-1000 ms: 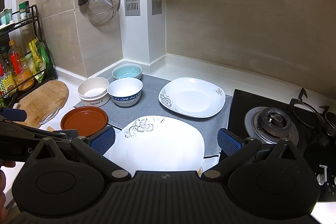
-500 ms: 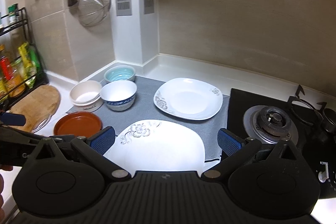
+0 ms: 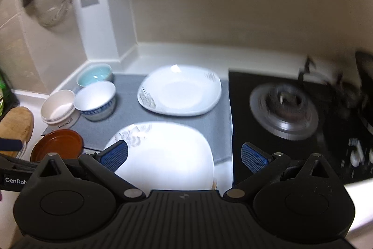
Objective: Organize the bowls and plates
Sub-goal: 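Move the right tool to the white floral square plate and grip its rim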
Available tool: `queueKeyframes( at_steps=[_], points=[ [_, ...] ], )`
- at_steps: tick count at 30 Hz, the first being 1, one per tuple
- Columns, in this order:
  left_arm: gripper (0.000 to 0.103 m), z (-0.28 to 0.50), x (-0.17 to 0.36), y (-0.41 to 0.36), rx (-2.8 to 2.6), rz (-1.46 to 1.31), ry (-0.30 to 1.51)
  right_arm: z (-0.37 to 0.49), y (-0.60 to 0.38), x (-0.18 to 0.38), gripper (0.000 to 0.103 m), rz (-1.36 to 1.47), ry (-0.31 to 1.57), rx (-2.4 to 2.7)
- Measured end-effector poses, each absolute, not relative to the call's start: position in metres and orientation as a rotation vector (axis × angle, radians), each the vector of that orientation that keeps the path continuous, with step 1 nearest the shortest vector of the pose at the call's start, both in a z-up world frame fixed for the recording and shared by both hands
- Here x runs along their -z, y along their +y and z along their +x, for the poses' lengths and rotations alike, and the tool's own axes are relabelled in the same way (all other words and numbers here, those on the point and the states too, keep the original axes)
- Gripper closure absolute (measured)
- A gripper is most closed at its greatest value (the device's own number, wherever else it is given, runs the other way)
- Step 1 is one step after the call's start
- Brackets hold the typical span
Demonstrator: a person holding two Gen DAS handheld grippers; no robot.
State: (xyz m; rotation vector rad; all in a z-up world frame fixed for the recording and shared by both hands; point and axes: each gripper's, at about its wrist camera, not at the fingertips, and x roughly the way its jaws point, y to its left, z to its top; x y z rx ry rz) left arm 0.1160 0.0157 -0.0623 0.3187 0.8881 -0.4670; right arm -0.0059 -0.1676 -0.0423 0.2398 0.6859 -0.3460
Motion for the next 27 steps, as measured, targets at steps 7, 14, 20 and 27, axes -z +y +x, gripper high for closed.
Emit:
queueKeyframes(
  at_steps=[7, 14, 20, 27],
  points=[
    [0.000, 0.131, 0.094, -0.004, 0.535, 0.294, 1.037, -0.003, -0.206, 0.068, 0.000, 0.389, 0.710, 0.280],
    [0.000, 0.157, 0.106, -0.030, 0.544, 0.199, 1.083, 0.034, -0.236, 0.105, 0.004, 0.382, 0.821, 0.158],
    [0.001, 0.180, 0.116, -0.052, 0.578, 0.188, 1.126, 0.051, -0.252, 0.123, 0.012, 0.392, 0.873, 0.060],
    [0.025, 0.191, 0.131, -0.071, 0.531, 0.276, 1.165, 0.057, -0.265, 0.144, 0.043, 0.424, 0.937, 0.011]
  ],
)
